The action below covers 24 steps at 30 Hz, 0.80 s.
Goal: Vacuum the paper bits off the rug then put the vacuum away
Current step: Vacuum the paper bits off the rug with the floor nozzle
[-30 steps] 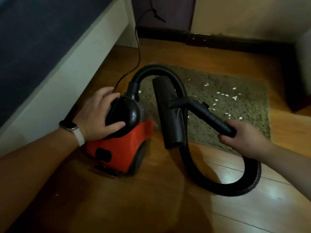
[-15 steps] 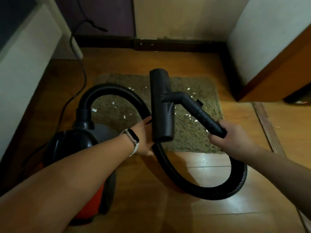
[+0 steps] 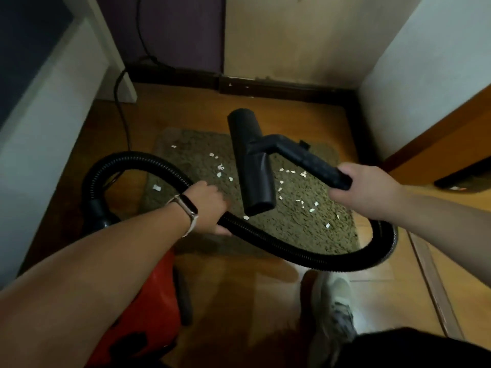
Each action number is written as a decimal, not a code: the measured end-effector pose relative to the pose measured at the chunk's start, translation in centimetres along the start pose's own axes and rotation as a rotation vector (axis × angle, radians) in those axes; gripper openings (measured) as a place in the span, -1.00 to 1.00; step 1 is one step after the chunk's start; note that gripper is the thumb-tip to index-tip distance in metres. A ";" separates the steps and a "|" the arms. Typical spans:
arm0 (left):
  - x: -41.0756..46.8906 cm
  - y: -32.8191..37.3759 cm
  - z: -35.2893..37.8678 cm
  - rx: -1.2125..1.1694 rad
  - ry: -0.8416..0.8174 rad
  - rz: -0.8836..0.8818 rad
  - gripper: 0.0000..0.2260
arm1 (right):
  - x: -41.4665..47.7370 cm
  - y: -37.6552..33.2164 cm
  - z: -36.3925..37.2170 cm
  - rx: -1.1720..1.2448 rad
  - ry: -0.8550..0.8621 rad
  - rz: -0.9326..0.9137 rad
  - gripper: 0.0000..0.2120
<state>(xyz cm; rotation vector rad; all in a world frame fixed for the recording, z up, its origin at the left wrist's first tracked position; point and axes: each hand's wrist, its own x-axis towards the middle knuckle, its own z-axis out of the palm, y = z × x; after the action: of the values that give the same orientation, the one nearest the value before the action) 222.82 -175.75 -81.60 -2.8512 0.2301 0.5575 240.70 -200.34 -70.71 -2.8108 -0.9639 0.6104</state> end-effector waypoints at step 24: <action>-5.4 -3.6 10.7 -0.620 0.224 -0.438 -0.46 | 22.7 -8.8 9.3 -0.215 -0.262 -0.434 -0.79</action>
<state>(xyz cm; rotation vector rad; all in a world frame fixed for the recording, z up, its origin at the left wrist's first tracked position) 214.80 -169.02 -88.49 -3.3902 -0.6294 0.2406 248.24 -179.82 -84.87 -2.5935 -1.7197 0.8658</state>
